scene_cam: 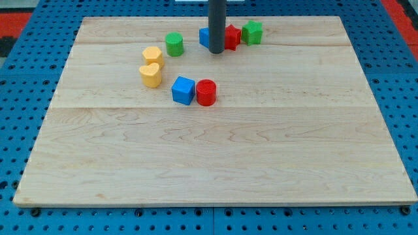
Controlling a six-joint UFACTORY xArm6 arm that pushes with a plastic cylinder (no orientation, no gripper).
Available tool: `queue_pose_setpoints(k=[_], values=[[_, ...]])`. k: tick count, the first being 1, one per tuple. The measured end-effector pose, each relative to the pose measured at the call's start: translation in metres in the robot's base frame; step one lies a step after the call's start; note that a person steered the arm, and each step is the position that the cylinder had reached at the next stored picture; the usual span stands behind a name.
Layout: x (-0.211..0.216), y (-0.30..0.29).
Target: Move the green star along with red star closer to the blue triangle
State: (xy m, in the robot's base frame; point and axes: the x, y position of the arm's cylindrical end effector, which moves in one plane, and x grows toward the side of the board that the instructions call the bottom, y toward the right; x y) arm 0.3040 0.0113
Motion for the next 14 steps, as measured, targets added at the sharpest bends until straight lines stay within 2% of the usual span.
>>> queue_pose_setpoints(k=[1, 2, 3, 4, 5, 6, 9, 10, 11, 12, 14], values=[[0.032, 0.013], [0.003, 0.081], [-0.043, 0.173], [-0.093, 0.213], [-0.109, 0.161], [-0.086, 0.106], [-0.041, 0.106], [-0.04, 0.145], [-0.038, 0.217], [-0.038, 0.242], [-0.042, 0.242]])
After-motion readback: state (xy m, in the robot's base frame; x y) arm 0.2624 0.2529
